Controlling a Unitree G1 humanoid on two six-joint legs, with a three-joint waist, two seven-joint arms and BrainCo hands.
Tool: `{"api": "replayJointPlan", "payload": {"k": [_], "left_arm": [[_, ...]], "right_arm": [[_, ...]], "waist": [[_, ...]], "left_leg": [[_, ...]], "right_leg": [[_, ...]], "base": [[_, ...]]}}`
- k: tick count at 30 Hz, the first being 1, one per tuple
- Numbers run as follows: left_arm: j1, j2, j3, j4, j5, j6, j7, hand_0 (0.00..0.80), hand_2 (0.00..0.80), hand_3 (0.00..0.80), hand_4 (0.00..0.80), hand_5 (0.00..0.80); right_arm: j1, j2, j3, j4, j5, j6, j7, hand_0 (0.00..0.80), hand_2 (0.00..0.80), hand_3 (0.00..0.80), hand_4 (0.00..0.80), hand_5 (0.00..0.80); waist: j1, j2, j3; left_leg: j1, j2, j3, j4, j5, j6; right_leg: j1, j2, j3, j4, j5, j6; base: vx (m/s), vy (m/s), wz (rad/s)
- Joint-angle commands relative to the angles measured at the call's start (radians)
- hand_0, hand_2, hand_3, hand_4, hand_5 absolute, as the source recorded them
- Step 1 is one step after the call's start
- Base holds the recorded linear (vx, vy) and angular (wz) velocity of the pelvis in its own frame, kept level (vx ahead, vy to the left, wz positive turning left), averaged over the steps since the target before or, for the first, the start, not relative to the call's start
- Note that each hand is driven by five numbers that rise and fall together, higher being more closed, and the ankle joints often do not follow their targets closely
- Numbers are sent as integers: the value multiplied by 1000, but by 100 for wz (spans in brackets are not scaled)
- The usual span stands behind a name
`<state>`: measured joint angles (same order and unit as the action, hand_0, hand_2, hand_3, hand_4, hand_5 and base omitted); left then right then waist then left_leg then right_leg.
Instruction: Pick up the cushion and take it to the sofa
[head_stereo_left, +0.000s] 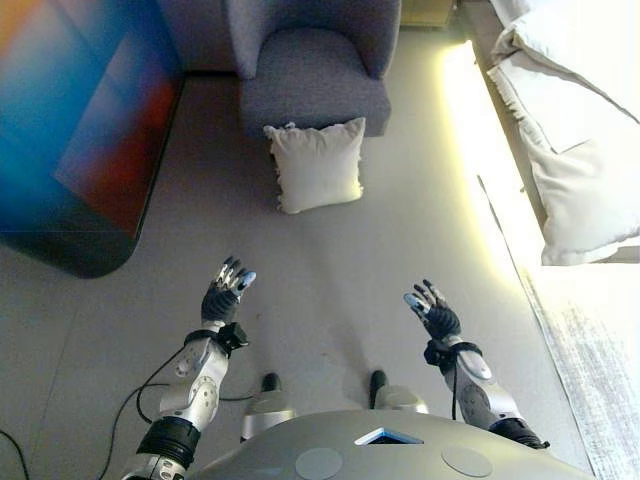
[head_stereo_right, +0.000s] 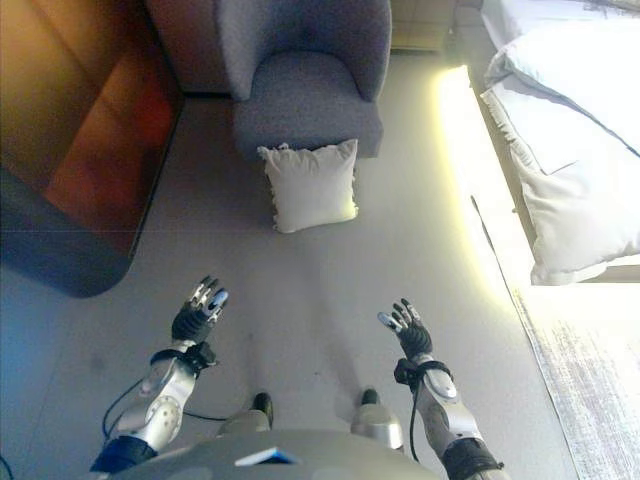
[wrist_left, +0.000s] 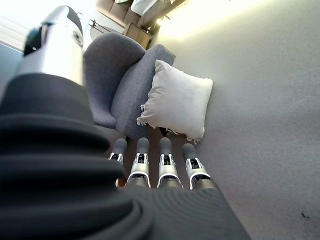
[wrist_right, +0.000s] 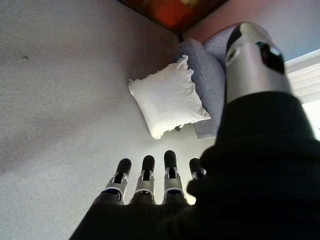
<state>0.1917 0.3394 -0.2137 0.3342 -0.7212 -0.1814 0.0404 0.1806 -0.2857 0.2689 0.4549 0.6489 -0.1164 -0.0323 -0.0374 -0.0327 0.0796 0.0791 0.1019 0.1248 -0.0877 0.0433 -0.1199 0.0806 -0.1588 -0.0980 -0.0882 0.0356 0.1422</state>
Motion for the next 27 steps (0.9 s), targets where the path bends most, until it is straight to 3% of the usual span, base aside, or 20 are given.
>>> {"api": "replayJointPlan", "payload": {"k": [1,14,27], "left_arm": [[-43,-5,5,-1,31,-24,7,0,0,0,0,0],[5,-9,20,-21,50,-58,-10,0,0,0,0,0],[-4,-11,5,-23,39,-44,-1,0,0,0,0,0]], "right_arm": [[-39,11,-12,-55,-5,-46,-15,0,0,0,0,0],[-7,19,-6,-62,-10,-37,-21,0,0,0,0,0],[-10,22,1,-54,-18,-26,-37,0,0,0,0,0]], "waist": [[13,13,-13],[13,13,-19],[5,10,-15]], "left_leg": [[-45,-65,-33,20,-52,86],[-32,-67,-24,33,-66,90],[-25,-76,-17,66,-92,101]], "right_leg": [[-50,66,-50,69,-31,-32],[-32,66,-40,65,-40,-33],[-27,57,-21,81,-45,-27]], "base": [[0,0,0],[26,-3,0],[12,19,-1]]}}
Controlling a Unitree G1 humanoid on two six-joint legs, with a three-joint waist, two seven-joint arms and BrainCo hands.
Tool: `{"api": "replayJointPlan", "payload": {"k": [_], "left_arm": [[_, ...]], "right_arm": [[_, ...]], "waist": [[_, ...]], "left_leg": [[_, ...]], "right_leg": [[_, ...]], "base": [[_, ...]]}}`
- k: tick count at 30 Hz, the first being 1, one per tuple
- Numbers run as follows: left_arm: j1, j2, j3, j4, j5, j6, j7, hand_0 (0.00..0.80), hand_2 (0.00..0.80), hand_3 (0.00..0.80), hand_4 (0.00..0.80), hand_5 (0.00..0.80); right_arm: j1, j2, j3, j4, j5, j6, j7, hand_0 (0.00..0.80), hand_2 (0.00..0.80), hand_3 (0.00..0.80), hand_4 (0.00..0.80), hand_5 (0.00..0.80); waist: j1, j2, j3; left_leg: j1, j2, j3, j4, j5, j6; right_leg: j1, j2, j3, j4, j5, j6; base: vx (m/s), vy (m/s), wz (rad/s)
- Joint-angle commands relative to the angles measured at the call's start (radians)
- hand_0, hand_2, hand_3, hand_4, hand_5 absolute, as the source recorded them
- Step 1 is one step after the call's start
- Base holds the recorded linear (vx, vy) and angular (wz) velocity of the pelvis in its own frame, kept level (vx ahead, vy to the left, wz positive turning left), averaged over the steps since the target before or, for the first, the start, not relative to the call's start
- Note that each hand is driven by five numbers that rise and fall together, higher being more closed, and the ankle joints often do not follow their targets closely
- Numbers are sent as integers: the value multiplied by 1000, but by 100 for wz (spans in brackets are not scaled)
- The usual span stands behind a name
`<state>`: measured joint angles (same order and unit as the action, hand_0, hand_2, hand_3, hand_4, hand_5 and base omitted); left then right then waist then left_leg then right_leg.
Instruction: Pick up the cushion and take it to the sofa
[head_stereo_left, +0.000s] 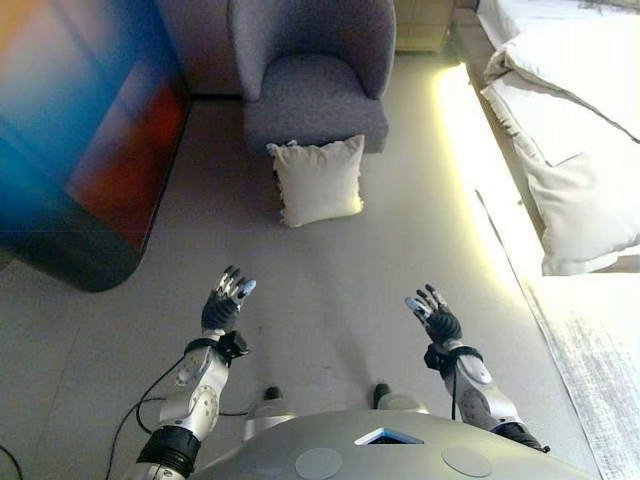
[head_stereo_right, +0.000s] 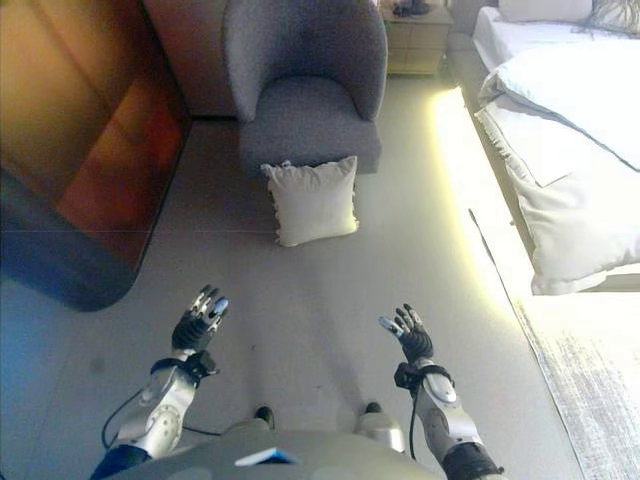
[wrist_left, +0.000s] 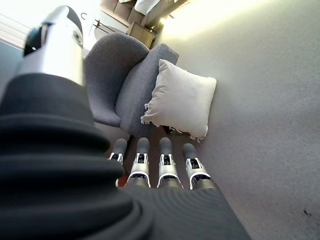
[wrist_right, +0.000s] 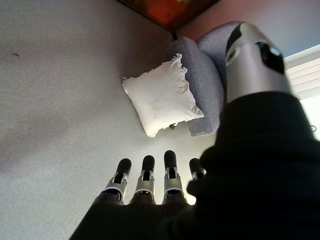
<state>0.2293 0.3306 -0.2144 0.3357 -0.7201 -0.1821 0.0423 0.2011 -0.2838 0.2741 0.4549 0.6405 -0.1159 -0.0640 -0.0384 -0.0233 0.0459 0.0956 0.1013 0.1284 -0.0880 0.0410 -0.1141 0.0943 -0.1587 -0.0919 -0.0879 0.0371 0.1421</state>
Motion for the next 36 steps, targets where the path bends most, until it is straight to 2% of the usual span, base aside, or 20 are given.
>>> {"api": "replayJointPlan", "payload": {"k": [1,6,9,11,12,13,14,15,18,20,21,24,25,28,29,31,33,34,35,36], "left_arm": [[-38,-5,7,-26,33,-46,-1,0,0,0,0,0],[-44,-4,30,-26,11,-46,-5,0,0,0,0,0],[-82,8,30,-11,-9,-32,-22,0,0,0,0,0],[-100,14,20,0,-13,-28,-30,0,0,0,0,0],[-106,17,15,1,-8,-25,-33,0,0,0,0,0],[-109,18,12,1,-5,-26,-36,0,0,0,0,0],[-108,20,0,6,1,-34,-39,0,0,0,0,0],[-106,18,-2,7,5,-33,-36,0,0,0,0,0],[-89,22,17,-11,-22,-17,-28,0,0,0,0,0],[-73,31,28,-33,-31,-1,-18,0,0,0,0,0],[-72,34,25,-31,-28,0,-15,0,0,0,0,0],[-72,35,23,-6,-3,-12,-41,0,0,0,0,0],[-63,35,25,-6,5,-15,-54,0,0,0,0,0],[-37,32,28,-14,32,-18,-91,0,0,0,0,0],[-26,26,26,-25,40,-13,-101,0,0,0,0,0],[-20,15,22,-25,42,-7,-89,0,0,0,0,0],[-13,4,25,-16,28,-11,-78,0,0,0,0,0],[-4,2,32,-18,14,-6,-74,0,0,0,0,0],[4,0,38,-27,5,3,-72,0,0,0,0,0],[7,-1,40,-31,1,5,-74,0,0,0,0,0]], "right_arm": [[-31,19,-5,-54,-14,-22,-3,0,0,0,0,0],[-52,11,-6,-57,-18,-9,0,0,0,0,0,0],[-65,20,-13,-49,3,-29,-10,0,0,0,0,0],[-55,33,-18,-49,-4,-43,-24,0,0,0,0,0],[-40,40,-19,-58,-11,-52,-32,0,0,0,0,0],[-29,43,-19,-64,-10,-59,-36,0,0,0,0,0],[-4,47,-20,-64,-1,-71,-42,0,0,0,0,0],[6,50,-22,-60,1,-72,-43,0,0,0,0,0],[45,44,-23,-68,-18,-64,-14,0,0,0,0,0],[55,27,-32,-80,-26,-62,5,0,0,0,0,0],[47,22,-35,-76,-20,-63,7,0,0,0,0,0],[11,7,-41,-55,12,-51,5,0,0,0,0,0],[9,7,-43,-59,14,-43,0,0,0,0,0,0],[27,14,-49,-63,18,-36,-8,0,0,0,0,0],[37,19,-51,-69,18,-37,-17,0,0,0,0,0],[36,25,-57,-44,17,-37,-13,0,0,0,0,0],[31,24,-49,-41,10,-24,-12,0,0,0,0,0],[29,16,-41,-48,3,-11,-14,0,0,0,0,0],[29,7,-33,-62,-2,-5,-14,0,0,0,0,0],[30,3,-31,-67,-2,-4,-12,0,0,0,0,0]], "waist": [[6,-2,20],[11,-12,44],[5,-7,63],[-5,-3,67],[-12,11,72],[-18,21,76],[-32,46,92],[-36,52,96],[-51,47,100],[-71,5,96],[-79,-5,103],[-87,-25,109],[-87,-26,109],[-92,-29,111],[-99,-32,110],[-105,-31,97],[-114,-21,79],[-120,-14,64],[-123,-4,51],[-124,2,46]], "left_leg": [[-45,-77,-18,87,-99,96],[-104,-87,-23,228,-145,105],[-115,-101,-31,230,-148,140],[-109,-122,-38,221,-161,172],[-109,-127,-39,218,-167,185],[-109,-128,-40,219,-171,190],[-101,-126,-47,229,-179,191],[-97,-128,-47,234,-182,189],[-60,-141,-35,237,-206,178],[-32,-174,-42,243,-243,160],[-17,-178,-53,248,-264,155],[8,-188,-81,258,-304,148],[17,-186,-86,262,-311,145],[60,-177,-113,278,-354,149],[82,-170,-129,290,-383,148],[106,-150,-130,304,-400,146],[137,-108,-117,316,-355,121],[161,-73,-108,330,-302,100],[172,-40,-107,350,-222,76],[173,-26,-107,362,-190,66]], "right_leg": [[-41,52,-26,82,-46,-26],[-74,27,-8,180,-69,-29],[-128,1,1,333,-54,-7],[-174,-12,13,445,-24,2],[-222,-18,20,570,-1,1],[-262,-20,28,645,16,-5],[-347,-20,36,791,49,-18],[-378,-26,40,825,63,-20],[-397,-53,28,728,107,-14],[-389,-67,45,429,133,6],[-370,-72,39,318,134,15],[-361,-88,27,47,192,53],[-372,-90,24,7,206,58],[-400,-92,38,23,242,55],[-414,-97,58,54,256,51],[-410,-96,64,99,230,50],[-410,-72,71,148,211,46],[-413,-49,76,193,192,40],[-411,-23,78,218,169,29],[-407,-10,78,226,157,22]], "base": [[13,68,-3],[-11,87,-12],[-16,172,-29],[41,222,-9],[25,239,3],[34,334,20],[61,288,19],[121,281,23],[228,82,0],[425,-143,9],[417,-169,-1],[407,-132,5],[485,-139,26],[464,-150,65],[504,-186,84],[508,-217,49],[487,-253,40],[472,-270,13],[375,-222,-3],[357,-231,-7]]}}
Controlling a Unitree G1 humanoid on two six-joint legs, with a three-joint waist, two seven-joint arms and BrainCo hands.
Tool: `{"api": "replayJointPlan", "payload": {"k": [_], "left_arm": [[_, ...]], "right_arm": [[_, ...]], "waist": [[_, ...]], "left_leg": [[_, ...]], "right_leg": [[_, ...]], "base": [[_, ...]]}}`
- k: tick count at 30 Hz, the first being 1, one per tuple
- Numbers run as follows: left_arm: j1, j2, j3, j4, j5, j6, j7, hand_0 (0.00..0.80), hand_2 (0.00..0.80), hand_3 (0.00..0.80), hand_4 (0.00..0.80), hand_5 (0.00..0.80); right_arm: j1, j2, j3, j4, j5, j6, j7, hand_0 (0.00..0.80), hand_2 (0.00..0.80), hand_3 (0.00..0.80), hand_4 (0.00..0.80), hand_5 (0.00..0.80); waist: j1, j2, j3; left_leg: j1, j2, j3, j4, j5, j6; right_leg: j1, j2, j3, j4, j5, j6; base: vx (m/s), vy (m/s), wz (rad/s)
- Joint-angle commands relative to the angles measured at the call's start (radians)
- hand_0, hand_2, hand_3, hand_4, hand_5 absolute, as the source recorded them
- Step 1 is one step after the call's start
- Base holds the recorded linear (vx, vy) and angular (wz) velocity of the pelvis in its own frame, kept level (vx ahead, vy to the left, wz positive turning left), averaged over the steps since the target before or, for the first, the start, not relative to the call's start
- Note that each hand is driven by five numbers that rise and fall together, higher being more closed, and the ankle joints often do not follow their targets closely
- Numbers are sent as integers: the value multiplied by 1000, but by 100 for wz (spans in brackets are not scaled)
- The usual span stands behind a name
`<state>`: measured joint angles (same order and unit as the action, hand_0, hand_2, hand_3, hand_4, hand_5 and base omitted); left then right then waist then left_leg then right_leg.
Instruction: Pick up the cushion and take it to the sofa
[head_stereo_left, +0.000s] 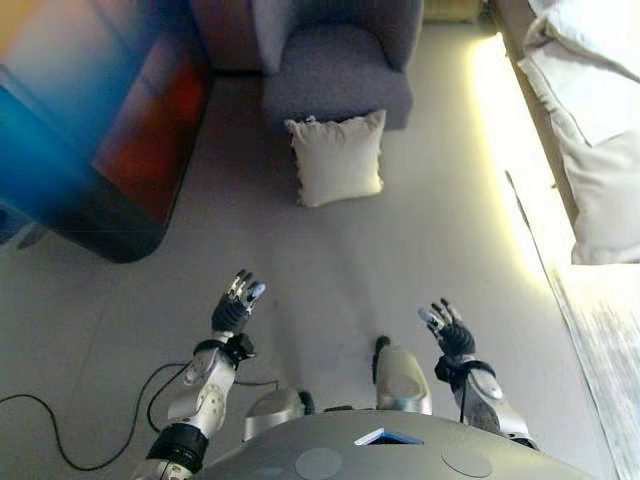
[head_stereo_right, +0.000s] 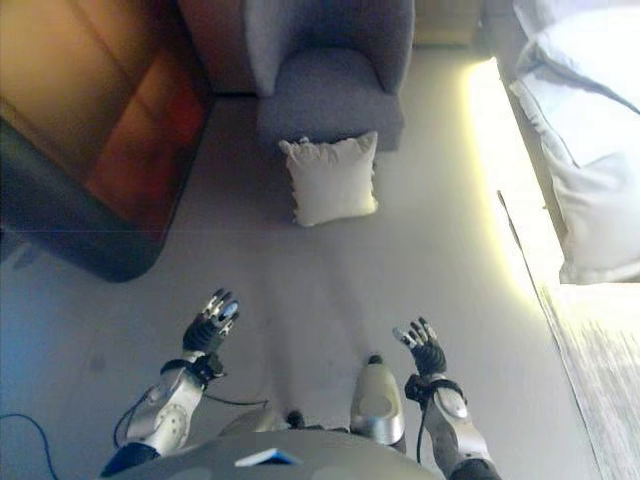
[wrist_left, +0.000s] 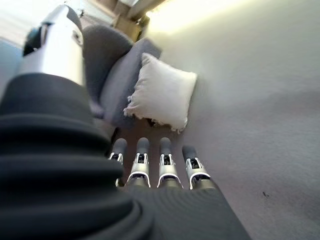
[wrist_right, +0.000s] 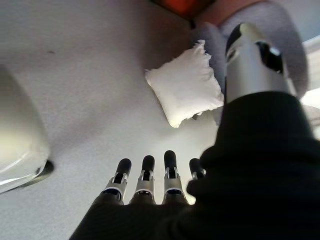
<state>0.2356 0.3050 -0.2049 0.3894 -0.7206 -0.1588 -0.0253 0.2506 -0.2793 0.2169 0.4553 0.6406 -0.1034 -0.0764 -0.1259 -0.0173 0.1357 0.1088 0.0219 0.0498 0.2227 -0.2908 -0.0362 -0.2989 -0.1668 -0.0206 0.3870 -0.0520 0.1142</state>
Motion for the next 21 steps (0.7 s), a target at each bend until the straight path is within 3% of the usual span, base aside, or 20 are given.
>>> {"api": "replayJointPlan", "payload": {"k": [1,2,3,5,6,8,11,14,16,19,21], "left_arm": [[5,27,39,-96,-9,-16,-13,0,0,0,0,0],[5,26,44,-101,-20,-24,-16,0,0,0,0,0],[-1,22,44,-106,-28,-27,-4,0,0,0,0,0],[-24,19,38,-113,-43,-21,15,0,0,0,0,0],[-38,17,30,-112,-40,-16,26,0,0,0,0,0],[-59,24,16,-114,-27,-19,30,0,0,0,0,0],[-74,45,0,-137,-24,2,23,0,0,0,0,0],[-72,42,7,-133,-9,1,41,0,0,0,0,0],[-46,38,17,-145,-8,-24,37,0,0,0,0,0],[-5,28,43,-151,25,-59,21,0,0,0,0,0],[13,22,53,-150,37,-74,21,0,0,0,0,0]], "right_arm": [[-23,-18,27,-78,5,-15,9,0,0,0,0,0],[-27,-31,24,-76,8,-19,22,0,0,0,0,0],[-33,-40,22,-68,0,-24,28,0,0,0,0,0],[-46,-55,16,-51,-13,-32,21,0,0,0,0,0],[-52,-57,10,-43,-7,-37,21,0,0,0,0,0],[-57,-56,4,-37,9,-47,29,0,0,0,0,0],[-45,-47,-9,-43,7,-28,40,0,0,0,0,0],[-19,-48,-14,-56,17,-14,52,0,0,0,0,0],[-3,-48,-16,-54,22,0,89,0,0,0,0,0],[2,-35,-28,-26,18,8,120,0,0,0,0,0],[2,-24,-35,-11,11,3,114,0,0,0,0,0]], "waist": [[-40,2,-57],[-40,-3,-68],[-36,-10,-74],[-25,-31,-73],[-15,-33,-62],[5,-50,-51],[30,-33,-32],[65,-11,-19],[108,-4,-16],[139,1,-12],[150,15,-12]], "left_leg": [[144,87,-26,124,246,-38],[117,103,-19,233,322,-51],[71,103,-20,332,357,-52],[-54,109,3,472,387,-38],[-123,118,8,514,356,-22],[-222,93,16,461,331,5],[-270,105,51,146,380,-3],[-324,77,19,-84,449,-32],[-370,49,-32,-280,472,-46],[-411,45,-55,-310,473,-59],[-431,55,-27,-310,483,-63]], "right_leg": [[9,34,13,-239,210,20],[43,58,15,-246,186,-12],[75,73,19,-257,172,-37],[136,90,32,-272,143,-79],[170,101,30,-276,128,-89],[219,107,39,-282,98,-90],[282,153,45,-278,26,-83],[336,188,53,-276,-17,-77],[398,206,97,-285,-49,-72],[452,209,117,-280,-101,-74],[481,205,106,-259,-149,-77]], "base": [[384,-263,-8],[456,-312,-20],[452,-299,-20],[382,-232,-22],[335,-154,-9],[304,-61,-1],[396,72,-5],[421,95,-2],[567,62,-6],[494,60,-58],[492,132,-52]]}}
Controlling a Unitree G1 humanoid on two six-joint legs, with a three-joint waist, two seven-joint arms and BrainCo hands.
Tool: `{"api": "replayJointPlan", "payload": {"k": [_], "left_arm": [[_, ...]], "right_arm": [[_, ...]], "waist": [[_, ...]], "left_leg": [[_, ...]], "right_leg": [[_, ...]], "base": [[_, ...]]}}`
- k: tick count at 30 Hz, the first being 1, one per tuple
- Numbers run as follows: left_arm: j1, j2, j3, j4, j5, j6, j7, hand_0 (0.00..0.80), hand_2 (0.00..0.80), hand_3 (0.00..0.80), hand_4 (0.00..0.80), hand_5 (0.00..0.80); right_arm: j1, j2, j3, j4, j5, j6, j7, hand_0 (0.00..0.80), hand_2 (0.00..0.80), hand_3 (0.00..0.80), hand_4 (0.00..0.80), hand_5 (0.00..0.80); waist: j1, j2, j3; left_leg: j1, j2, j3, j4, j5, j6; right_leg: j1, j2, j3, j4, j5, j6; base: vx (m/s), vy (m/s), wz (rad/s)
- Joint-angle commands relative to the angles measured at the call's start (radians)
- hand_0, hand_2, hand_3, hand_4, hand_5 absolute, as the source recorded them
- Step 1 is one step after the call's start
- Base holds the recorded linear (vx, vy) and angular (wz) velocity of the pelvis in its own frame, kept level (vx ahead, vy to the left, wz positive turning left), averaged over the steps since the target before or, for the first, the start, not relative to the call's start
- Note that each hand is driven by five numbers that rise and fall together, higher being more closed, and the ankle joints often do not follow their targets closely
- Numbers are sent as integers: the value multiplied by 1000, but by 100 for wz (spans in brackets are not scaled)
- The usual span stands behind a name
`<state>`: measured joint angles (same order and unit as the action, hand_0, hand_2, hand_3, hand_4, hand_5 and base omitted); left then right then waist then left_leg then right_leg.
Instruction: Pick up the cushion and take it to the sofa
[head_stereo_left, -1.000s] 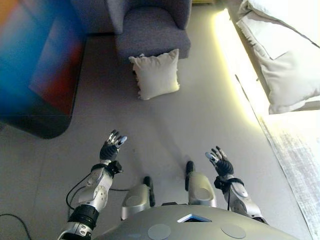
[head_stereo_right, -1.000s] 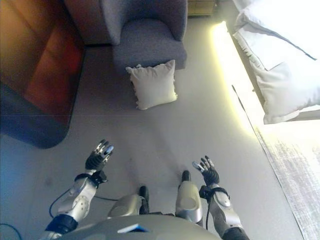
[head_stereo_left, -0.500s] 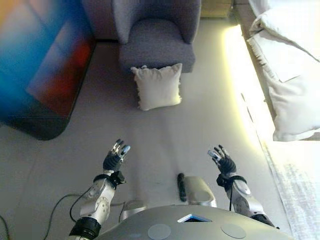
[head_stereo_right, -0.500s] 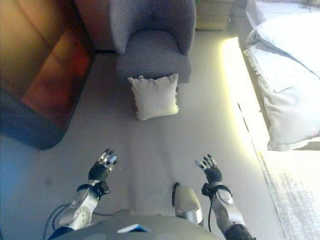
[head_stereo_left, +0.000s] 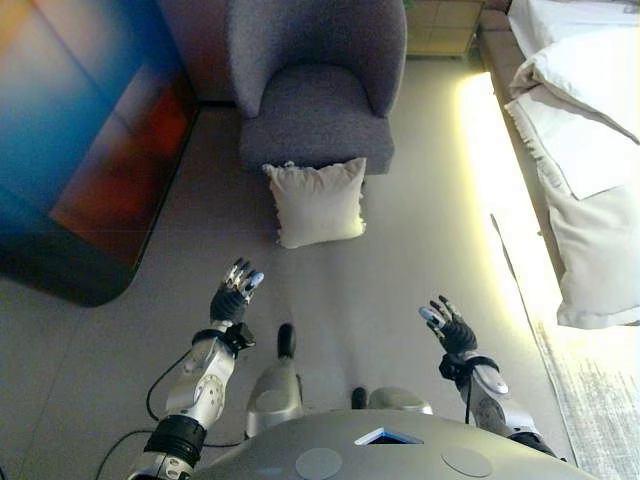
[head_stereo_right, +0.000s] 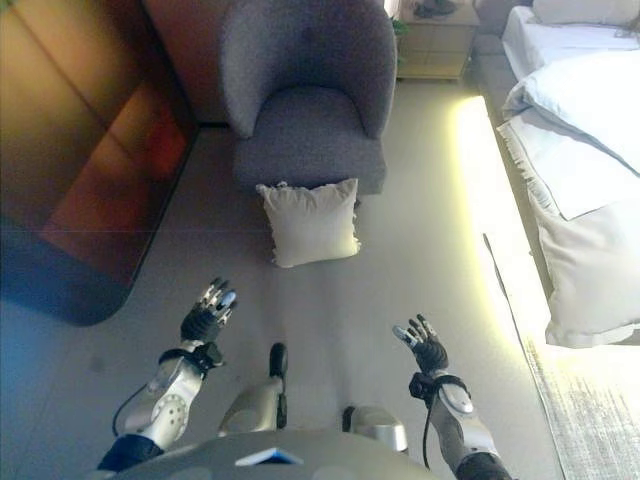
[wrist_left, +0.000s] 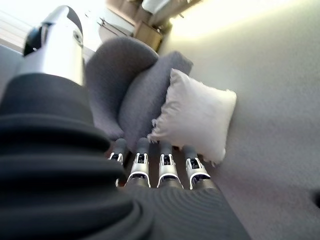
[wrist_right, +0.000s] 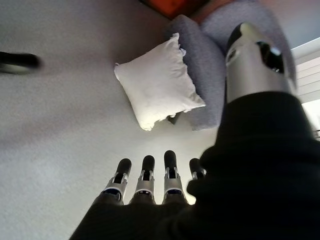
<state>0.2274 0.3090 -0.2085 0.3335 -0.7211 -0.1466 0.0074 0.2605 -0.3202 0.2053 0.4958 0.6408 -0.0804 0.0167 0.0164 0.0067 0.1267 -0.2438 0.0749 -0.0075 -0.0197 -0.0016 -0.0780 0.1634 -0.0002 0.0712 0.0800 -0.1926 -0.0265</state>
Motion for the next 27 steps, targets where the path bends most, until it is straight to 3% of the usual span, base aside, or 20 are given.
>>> {"api": "replayJointPlan", "payload": {"k": [1,2,5,7,9,12,14,16,17,19,21,23,27], "left_arm": [[22,16,64,-92,38,-91,-13,0,0,0,0,0],[24,16,71,-90,34,-95,-16,0,0,0,0,0],[22,26,71,-66,33,-99,-16,0,0,0,0,0],[-8,39,58,-32,90,-101,-18,0,0,0,0,0],[-28,53,35,-29,93,-82,-20,0,0,0,0,0],[-52,66,13,9,106,-73,-18,0,0,0,0,0],[-75,62,11,42,90,-53,-11,0,0,0,0,0],[-84,58,16,70,77,-48,-15,0,0,0,0,0],[-86,53,16,85,66,-51,-19,0,0,0,0,0],[-86,45,21,107,62,-64,-21,0,0,0,0,0],[-84,40,29,108,51,-66,-24,0,0,0,0,0],[-84,39,26,115,38,-71,-37,0,0,0,0,0],[-46,37,33,96,37,-63,-79,0,0,0,0,0]], "right_arm": [[-12,21,-25,-49,20,-23,16,0,0,0,0,0],[-15,27,-23,-46,29,-24,9,0,0,0,0,0],[-27,45,-23,-23,38,-9,-25,0,0,0,0,0],[-52,72,-25,31,53,17,-71,0,0,0,0,0],[-67,87,-29,93,21,-5,-65,0,0,0,0,0],[-88,98,-24,122,30,-49,-75,0,0,0,0,0],[-105,99,-12,119,25,-53,-98,0,0,0,0,0],[-103,98,-2,104,20,-57,-108,0,0,0,0,0],[-92,94,-1,85,15,-59,-110,0,0,0,0,0],[-68,89,-11,76,25,-71,-90,0,0,0,0,0],[-44,82,-27,68,37,-76,-65,0,0,0,0,0],[-50,79,-38,76,50,-76,-60,0,0,0,0,0],[-57,92,-50,55,51,-59,-87,0,0,0,0,0]], "waist": [[8,-5,-4],[9,-5,-6],[13,-5,-14],[20,-24,-38],[30,-28,-61],[35,-3,-74],[25,11,-70],[8,11,-59],[-6,14,-51],[-33,3,-33],[-66,-26,-13],[-95,-43,0],[-101,-43,6]], "left_leg": [[-65,5,53,-57,179,-13],[-50,0,70,-51,147,3],[-26,-13,78,9,124,26],[-16,-45,83,80,104,59],[7,-73,81,98,73,97],[55,-103,57,105,30,128],[91,-111,58,118,4,140],[122,-126,54,120,-4,140],[153,-129,50,114,-11,135],[206,-139,49,109,-39,126],[249,-158,42,111,-90,115],[285,-170,19,120,-146,108],[329,-156,-8,142,-199,112]], "right_leg": [[24,30,5,66,-23,68],[28,14,-6,89,-35,76],[43,-25,-32,161,-46,105],[43,-71,-58,253,53,150],[17,-105,-89,412,151,184],[-97,-154,-124,657,261,171],[-193,-188,-146,696,256,144],[-244,-185,-172,621,222,129],[-284,-181,-206,503,206,120],[-318,-190,-233,320,216,122],[-349,-212,-212,99,297,160],[-380,-224,-157,-108,403,210],[-428,-237,-138,-167,428,228]], "base": [[514,190,-41],[503,201,-45],[486,208,-62],[450,217,-36],[436,242,-3],[383,243,-1],[354,201,-3],[303,84,-15],[309,-3,-5],[350,-83,1],[413,-157,16],[412,-116,30],[384,-70,37]]}}
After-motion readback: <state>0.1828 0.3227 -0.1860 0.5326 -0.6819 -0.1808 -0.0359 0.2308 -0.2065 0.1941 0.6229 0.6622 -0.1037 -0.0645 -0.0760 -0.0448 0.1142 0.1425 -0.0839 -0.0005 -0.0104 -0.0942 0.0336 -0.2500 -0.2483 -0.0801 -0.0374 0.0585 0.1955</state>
